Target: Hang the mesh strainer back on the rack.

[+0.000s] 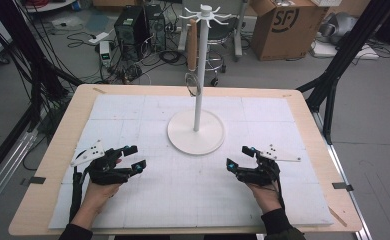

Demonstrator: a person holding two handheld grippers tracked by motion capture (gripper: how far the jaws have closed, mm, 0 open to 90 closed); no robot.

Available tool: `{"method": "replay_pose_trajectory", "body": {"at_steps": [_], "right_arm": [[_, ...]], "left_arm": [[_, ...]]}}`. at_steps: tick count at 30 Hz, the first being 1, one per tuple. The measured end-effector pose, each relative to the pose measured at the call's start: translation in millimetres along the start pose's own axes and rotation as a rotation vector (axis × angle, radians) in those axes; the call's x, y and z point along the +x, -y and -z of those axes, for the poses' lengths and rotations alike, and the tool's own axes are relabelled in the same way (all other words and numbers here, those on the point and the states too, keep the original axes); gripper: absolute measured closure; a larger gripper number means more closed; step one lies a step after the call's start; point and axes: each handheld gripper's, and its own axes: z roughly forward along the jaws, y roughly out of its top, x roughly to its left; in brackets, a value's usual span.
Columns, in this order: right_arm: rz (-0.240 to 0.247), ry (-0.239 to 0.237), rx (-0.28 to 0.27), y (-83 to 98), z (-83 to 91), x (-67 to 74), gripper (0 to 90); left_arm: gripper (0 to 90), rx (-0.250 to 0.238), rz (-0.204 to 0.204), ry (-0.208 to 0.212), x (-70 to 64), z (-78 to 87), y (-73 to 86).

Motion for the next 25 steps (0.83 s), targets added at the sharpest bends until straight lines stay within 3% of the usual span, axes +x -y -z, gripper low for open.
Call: {"method": "replay_pose_trajectory", "body": {"at_steps": [6,13,25], "right_arm": [[0.008,-0.004,0.006,0.5,-3.8,1.7,15.1],[0.012,-0.017,0.018,1.4,-7.9,3.7,15.0],[0.013,-0.014,0.018,2.1,-9.1,3.2,15.0]], "left_arm": [[26.4,-0.002,0.012,0.004,1.4,2.1,4.5],[26.4,-0.013,0.029,-0.021,2.0,5.9,9.0],[26.4,-0.011,0.019,-0.028,0.7,5.7,9.4]]}}
